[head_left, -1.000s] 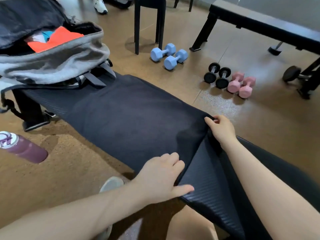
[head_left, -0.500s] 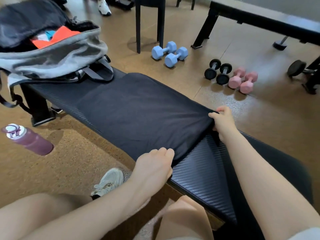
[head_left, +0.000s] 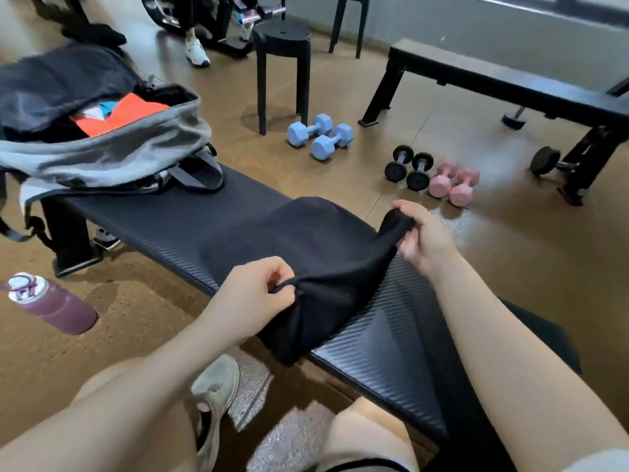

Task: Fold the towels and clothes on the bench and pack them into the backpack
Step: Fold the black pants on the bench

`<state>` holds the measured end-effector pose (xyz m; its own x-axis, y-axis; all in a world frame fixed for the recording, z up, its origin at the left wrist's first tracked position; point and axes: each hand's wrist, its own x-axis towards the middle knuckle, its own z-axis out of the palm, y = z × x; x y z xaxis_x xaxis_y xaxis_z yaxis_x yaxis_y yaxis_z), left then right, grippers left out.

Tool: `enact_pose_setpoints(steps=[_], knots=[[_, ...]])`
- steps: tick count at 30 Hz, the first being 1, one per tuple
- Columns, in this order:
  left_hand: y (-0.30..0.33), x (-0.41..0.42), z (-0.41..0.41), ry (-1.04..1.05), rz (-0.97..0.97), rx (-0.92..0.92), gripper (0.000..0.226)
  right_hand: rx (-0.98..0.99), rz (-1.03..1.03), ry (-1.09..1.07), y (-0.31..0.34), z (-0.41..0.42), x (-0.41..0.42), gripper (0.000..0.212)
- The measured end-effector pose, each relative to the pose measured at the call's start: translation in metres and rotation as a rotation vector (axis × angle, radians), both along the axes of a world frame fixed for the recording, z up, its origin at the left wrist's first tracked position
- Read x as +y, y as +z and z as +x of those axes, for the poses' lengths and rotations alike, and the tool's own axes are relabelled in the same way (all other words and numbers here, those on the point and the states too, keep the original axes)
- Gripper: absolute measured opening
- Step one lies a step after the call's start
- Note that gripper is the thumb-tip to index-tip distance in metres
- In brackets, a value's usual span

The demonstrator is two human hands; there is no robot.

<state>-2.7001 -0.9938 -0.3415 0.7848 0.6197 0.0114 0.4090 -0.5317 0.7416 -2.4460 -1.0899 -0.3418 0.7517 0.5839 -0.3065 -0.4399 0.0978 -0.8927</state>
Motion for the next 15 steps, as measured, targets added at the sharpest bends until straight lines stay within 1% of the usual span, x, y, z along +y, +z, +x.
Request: enact_pose_setpoints(steps=[2,4,5,7,9,10,12,13,15], knots=[[0.001,0.031,-0.003,0.062,-0.045,0.015,0.015,0.024,0.008,0.050,0.007,0.002,0.032,0.012],[0.003,0.059,-0.004,0.108,-0.093,0.016,0.012,-0.044,-0.014,0.159,0.013,0.007,0.056,0.011],[0.003,0.074,-0.004,0.129,-0.132,0.004,0.012,-0.119,-0.038,0.228,0.013,0.010,0.067,0.012],[0.002,0.102,-0.002,0.167,-0.266,-0.049,0.011,-0.310,-0.176,0.321,0.013,0.016,0.087,0.017],[-0.003,0.126,0.000,0.178,-0.387,-0.071,0.012,-0.453,-0.313,0.283,0.008,0.019,0.107,0.026],[-0.006,0.138,0.000,0.172,-0.429,-0.064,0.013,-0.492,-0.344,0.248,0.004,0.021,0.118,0.028],[-0.015,0.159,0.002,0.152,-0.447,-0.022,0.015,-0.517,-0.371,0.233,-0.011,0.027,0.139,0.025],[-0.020,0.167,0.004,0.142,-0.425,0.015,0.014,-0.543,-0.406,0.248,-0.020,0.030,0.149,0.025],[-0.030,0.180,0.007,0.125,-0.332,0.124,0.014,-0.682,-0.577,0.285,-0.041,0.035,0.165,0.033]])
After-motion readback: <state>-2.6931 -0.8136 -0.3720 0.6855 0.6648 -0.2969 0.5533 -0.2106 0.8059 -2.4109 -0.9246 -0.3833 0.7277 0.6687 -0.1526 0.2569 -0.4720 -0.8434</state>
